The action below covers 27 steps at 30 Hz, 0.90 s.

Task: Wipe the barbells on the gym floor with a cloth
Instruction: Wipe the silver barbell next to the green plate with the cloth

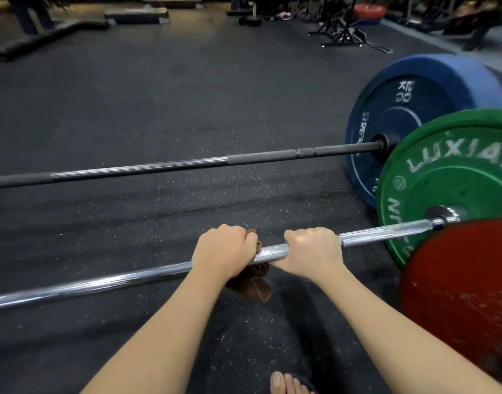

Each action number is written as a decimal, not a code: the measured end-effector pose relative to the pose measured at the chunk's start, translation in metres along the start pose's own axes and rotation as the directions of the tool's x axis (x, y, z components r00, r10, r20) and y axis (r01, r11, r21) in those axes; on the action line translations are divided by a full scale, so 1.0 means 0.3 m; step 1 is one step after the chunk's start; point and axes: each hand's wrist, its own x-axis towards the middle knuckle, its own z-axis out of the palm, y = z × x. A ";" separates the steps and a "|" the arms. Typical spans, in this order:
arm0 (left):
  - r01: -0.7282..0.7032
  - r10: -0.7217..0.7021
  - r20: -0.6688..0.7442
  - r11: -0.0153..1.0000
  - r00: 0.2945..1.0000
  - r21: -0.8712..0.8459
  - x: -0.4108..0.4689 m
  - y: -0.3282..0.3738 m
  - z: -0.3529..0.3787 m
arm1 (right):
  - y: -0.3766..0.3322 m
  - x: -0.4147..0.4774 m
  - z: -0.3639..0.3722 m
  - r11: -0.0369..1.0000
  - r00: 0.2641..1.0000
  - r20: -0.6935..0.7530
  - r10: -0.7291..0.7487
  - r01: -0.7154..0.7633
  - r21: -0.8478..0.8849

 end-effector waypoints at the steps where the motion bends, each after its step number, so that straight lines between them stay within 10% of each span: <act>1: 0.007 -0.007 -0.012 1.000 1.000 -0.015 0.006 -0.004 0.004 | 0.002 0.001 0.003 1.000 1.000 -0.007 -0.001 0.001 0.001; 10: 0.005 -0.008 -0.093 0.999 0.996 -0.032 0.027 -0.031 0.044 | 0.065 0.027 -0.082 0.974 0.965 0.230 -0.124 0.074 0.216; 14: 0.006 -0.009 -0.093 1.000 0.996 -0.031 0.026 -0.030 0.040 | 0.219 0.006 -0.110 0.967 0.966 0.252 0.063 -0.121 0.223; 17: 0.003 -0.006 -0.092 1.000 0.996 -0.030 0.024 -0.030 0.035 | 0.262 -0.029 -0.023 0.985 0.985 0.074 0.154 -0.148 -0.089; 27: 0.012 -0.013 -0.029 0.999 0.999 -0.037 0.027 0.042 0.019 | 0.263 -0.035 0.072 0.976 0.933 -0.293 0.211 -0.219 0.004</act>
